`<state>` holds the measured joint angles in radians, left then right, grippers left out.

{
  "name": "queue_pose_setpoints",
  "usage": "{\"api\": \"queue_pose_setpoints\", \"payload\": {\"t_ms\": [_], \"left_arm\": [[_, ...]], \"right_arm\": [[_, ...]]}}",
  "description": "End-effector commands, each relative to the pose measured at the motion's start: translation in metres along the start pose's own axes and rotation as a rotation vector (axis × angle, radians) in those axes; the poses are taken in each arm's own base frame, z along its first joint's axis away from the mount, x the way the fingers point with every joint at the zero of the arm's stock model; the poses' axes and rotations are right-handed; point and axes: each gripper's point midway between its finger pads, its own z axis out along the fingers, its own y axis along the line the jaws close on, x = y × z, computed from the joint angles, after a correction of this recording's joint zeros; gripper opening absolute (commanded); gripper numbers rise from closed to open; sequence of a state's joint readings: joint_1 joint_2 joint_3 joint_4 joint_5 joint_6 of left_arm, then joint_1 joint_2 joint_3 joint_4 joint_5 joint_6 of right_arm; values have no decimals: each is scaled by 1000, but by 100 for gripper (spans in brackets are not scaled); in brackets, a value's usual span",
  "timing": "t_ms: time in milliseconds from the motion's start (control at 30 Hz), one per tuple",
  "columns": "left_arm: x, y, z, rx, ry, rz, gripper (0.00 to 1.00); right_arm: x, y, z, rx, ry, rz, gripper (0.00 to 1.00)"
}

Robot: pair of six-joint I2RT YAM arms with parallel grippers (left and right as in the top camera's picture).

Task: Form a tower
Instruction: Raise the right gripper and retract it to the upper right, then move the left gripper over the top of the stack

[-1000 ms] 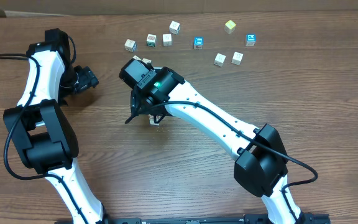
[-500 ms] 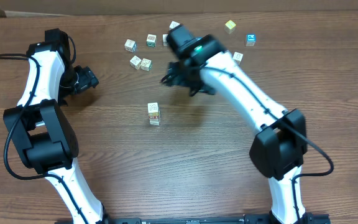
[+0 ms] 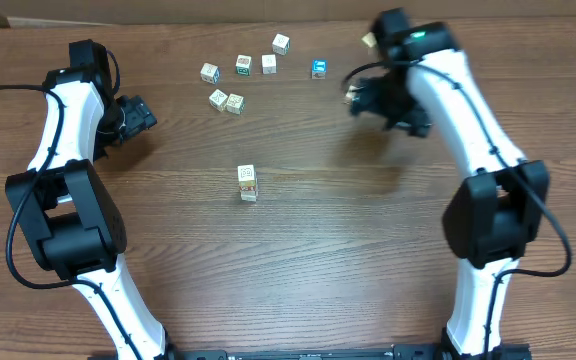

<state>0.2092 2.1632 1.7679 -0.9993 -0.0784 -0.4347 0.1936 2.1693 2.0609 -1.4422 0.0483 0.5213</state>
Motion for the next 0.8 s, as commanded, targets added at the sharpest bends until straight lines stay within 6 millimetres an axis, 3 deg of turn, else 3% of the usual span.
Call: {"api": "queue_pose_setpoints", "payload": {"t_ms": [0,133,200,267,333,467,567,633,700,733,767], "left_arm": [[8,-10,4,40,38,2,100],[21,-23,2,117,105,0,100],[27,-22,1,120,124,76,67],[23,-24,-4,137,108,137,48],[12,-28,-24,153,67,199,41],[-4,-42,-77,185,-3,256,44],[0,-62,-122,219,-33,359,54],[11,-72,-144,227,-32,426,63],[30,-84,-162,249,-1,469,87],[41,-92,-167,271,22,488,88],[67,-108,-173,320,83,549,88]], "right_arm": [[-26,-37,-12,-3,-28,46,100],[-45,-81,-11,7,-29,156,100],[-59,-104,-11,3,-50,216,100],[-70,-115,-11,-6,-77,247,100],[-84,-128,-12,-18,-118,282,100],[-100,-142,-14,-32,-167,319,100],[-108,-147,-15,-40,-194,333,100],[-108,-148,-15,-40,-195,335,100],[-108,-148,-15,-40,-195,335,100],[-108,-148,-15,-40,-195,335,100],[-108,-148,-15,-40,-194,335,100]]}}
